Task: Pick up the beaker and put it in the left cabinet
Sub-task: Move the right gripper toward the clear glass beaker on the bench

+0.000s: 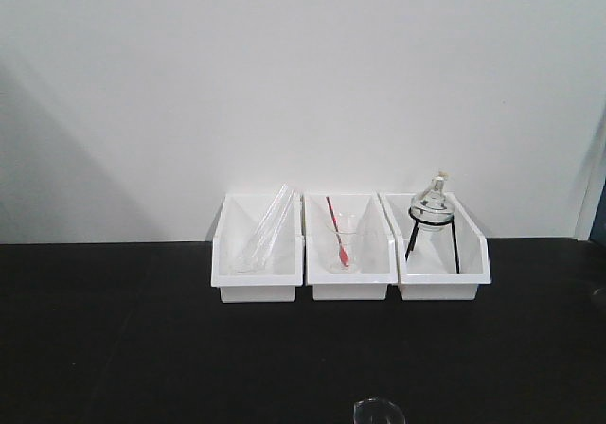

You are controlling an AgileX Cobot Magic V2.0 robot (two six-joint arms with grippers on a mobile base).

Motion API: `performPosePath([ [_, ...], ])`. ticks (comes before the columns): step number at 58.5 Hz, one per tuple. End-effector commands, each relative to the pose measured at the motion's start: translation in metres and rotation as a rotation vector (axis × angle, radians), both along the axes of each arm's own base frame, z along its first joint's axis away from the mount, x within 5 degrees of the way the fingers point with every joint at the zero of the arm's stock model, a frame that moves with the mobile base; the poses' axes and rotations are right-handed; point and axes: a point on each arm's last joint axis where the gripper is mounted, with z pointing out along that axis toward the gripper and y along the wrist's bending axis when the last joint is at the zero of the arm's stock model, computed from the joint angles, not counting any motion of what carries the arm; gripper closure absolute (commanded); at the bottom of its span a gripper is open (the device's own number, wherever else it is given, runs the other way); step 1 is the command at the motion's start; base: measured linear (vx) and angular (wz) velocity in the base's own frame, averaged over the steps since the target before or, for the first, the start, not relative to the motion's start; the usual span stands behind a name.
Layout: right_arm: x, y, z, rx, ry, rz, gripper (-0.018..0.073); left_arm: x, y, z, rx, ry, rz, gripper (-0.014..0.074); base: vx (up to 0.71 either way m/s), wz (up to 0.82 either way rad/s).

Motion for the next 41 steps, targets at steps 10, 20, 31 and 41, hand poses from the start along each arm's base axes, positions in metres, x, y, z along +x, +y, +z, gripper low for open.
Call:
performPosePath([
  [10,0.0,0.0,0.006,-0.021,-0.092,0.005,0.0568,-0.001,0.0,0.003,-0.034,-0.081,-0.002,0.0595,0.0,0.0],
  [20,0.0,0.0,0.007,-0.021,-0.096,0.005,0.0568,-0.001,0.0,0.003,-0.034,-0.081,-0.002,0.0595,0.0,0.0],
  [31,0.0,0.001,0.012,-0.009,-0.155,0.013,0.0568,-0.001,0.0,0.003,-0.034,-0.081,-0.002,0.0595,0.0,0.0],
  [41,-0.003,0.003,0.038,0.009,-0.362,0.034,0.0568,-0.001,0.0,0.003,-0.034,-0.081,-0.002,0.0595,0.0,0.0],
])
